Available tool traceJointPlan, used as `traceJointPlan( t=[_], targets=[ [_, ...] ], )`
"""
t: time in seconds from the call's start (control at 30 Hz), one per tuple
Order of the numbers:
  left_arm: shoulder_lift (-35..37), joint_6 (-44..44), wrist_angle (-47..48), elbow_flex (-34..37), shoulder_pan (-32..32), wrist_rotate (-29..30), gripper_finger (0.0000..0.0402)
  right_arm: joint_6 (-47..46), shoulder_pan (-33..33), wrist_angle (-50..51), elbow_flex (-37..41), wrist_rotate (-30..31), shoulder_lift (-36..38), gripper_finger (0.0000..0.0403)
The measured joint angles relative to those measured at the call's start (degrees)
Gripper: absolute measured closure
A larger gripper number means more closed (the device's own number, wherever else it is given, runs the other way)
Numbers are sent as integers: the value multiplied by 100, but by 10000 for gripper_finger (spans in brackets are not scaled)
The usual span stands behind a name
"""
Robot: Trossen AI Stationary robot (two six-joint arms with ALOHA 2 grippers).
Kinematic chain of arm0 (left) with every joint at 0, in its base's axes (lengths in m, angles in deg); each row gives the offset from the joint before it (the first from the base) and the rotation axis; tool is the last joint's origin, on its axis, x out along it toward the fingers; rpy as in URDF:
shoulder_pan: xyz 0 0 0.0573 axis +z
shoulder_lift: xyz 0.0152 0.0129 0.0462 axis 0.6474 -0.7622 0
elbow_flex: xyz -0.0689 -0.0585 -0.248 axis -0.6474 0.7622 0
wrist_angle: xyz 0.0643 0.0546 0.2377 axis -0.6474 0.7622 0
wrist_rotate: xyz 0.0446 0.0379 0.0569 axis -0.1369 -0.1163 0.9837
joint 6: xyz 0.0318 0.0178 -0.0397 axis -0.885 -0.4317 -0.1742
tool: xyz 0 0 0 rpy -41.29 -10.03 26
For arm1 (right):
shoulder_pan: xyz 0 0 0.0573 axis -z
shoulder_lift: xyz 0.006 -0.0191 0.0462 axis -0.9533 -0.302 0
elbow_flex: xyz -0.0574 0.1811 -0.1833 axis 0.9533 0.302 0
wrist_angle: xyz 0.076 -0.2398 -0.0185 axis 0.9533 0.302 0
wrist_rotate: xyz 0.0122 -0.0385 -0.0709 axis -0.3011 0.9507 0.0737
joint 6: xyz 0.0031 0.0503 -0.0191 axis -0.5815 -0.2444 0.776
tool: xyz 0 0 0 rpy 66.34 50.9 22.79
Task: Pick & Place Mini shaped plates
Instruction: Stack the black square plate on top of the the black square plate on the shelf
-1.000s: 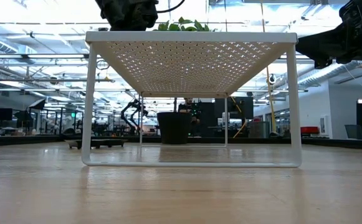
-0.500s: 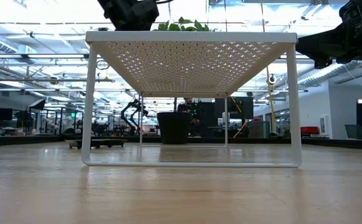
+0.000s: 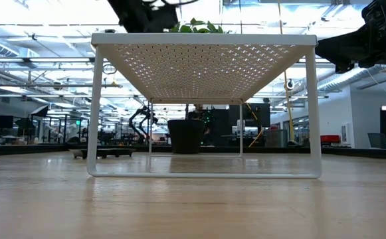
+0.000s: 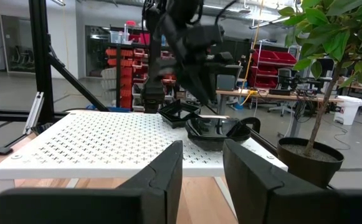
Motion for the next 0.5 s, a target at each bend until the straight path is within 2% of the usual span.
traceJointPlan(
  t=[0.2,0.5],
  targets=[
    [-316,-101,-37,1,-7,50,309,-1,2,-2,0,0,0,301],
    [-168,-101,-162,0,-4,47,309,-2,1,-2,-1,0,0,300]
  ],
)
